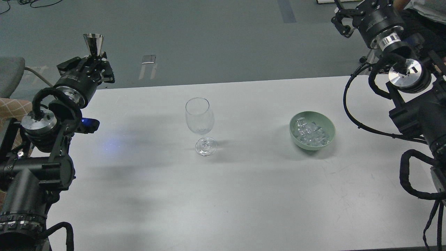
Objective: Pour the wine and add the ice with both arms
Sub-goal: 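Lift the jigger cup upright with the left gripper, then carry the jigger cup with the left gripper over the wine glass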
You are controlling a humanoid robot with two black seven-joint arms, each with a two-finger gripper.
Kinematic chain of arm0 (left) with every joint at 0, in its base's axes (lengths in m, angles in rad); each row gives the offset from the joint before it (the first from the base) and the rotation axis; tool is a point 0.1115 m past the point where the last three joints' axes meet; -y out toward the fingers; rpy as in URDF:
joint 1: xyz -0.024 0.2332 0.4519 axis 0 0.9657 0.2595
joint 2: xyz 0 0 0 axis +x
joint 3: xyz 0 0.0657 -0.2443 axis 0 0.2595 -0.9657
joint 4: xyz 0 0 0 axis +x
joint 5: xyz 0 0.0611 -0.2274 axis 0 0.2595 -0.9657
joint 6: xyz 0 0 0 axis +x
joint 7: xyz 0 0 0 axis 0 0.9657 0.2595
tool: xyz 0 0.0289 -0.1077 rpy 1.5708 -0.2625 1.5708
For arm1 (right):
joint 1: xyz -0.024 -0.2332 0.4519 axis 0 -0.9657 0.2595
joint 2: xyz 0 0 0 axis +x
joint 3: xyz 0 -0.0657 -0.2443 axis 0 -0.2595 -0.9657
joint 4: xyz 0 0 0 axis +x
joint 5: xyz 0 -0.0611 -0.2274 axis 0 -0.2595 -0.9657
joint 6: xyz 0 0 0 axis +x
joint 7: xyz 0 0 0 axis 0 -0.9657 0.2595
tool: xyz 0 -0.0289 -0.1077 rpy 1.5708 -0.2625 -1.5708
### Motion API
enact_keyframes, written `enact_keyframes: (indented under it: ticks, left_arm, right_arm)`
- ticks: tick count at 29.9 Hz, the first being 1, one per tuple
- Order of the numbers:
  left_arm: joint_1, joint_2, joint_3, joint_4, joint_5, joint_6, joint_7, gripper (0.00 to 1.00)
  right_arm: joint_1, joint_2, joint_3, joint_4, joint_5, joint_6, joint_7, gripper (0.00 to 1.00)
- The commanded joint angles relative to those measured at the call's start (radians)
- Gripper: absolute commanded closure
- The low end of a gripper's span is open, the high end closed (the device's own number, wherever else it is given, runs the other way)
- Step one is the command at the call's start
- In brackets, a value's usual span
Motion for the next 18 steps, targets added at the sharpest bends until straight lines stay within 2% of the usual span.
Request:
enact_keyframes:
  ticks: [1, 5, 18]
  left_arm:
    - [0.068, 0.002, 0.011, -0.114, 0.001, -0.004, 0.023, 0.99]
    - [0.128, -0.004, 0.013, -0.221, 0.001, -0.002, 0.061, 1.0]
    - [0.294, -0.013, 0.096, -0.458, 0.016, 0.006, 0.064, 0.98]
  right_arm:
    - [0.0, 0.0, 0.0, 0.0, 0.0, 0.0, 0.0, 0.0]
    - [0.0, 0.0, 0.0, 0.0, 0.0, 0.0, 0.0, 0.0]
    - [-0.005, -0.004, 0.0, 0.0, 0.0, 0.0, 0.0, 0.0]
